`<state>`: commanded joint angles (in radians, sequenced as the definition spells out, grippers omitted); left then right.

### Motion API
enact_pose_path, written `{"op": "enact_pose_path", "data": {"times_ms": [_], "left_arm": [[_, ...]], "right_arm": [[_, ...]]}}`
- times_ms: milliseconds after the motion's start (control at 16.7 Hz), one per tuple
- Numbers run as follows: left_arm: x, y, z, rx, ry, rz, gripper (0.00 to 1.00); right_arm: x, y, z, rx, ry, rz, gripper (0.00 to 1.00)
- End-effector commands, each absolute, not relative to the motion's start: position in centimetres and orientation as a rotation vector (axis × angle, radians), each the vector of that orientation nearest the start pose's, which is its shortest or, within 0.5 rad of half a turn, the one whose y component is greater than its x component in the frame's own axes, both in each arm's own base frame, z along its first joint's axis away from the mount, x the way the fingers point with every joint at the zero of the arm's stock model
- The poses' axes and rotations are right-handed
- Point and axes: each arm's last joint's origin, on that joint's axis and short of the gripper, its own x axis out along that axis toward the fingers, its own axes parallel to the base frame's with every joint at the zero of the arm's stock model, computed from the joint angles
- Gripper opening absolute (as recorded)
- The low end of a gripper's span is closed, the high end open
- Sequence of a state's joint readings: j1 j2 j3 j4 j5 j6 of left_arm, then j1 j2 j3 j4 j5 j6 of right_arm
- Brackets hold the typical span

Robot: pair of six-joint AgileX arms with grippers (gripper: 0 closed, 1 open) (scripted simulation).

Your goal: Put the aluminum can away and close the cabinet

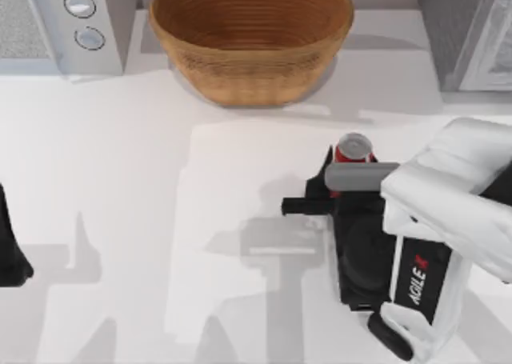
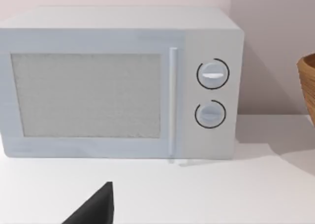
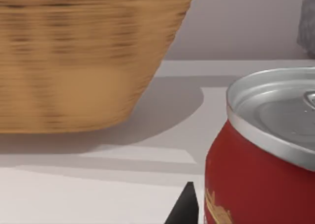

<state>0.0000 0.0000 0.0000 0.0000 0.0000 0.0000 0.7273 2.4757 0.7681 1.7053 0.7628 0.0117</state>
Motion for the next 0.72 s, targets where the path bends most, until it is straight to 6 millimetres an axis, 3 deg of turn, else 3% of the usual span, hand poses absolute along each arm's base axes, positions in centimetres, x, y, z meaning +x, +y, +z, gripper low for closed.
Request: {"op": "enact_pose_path", "data": {"times_ms": [240, 720], "left_arm": [[10.6, -0.1, 16.0, 0.0, 0.0, 0.0, 1.0], [10.6, -0.1, 16.0, 0.0, 0.0, 0.0, 1.0]], "right_arm": [[27.7, 22.2, 3.3, 0.002, -0.005, -0.007, 0.0], [27.9, 22.4, 12.5, 0.002, -0.005, -0.007, 0.0]]}}
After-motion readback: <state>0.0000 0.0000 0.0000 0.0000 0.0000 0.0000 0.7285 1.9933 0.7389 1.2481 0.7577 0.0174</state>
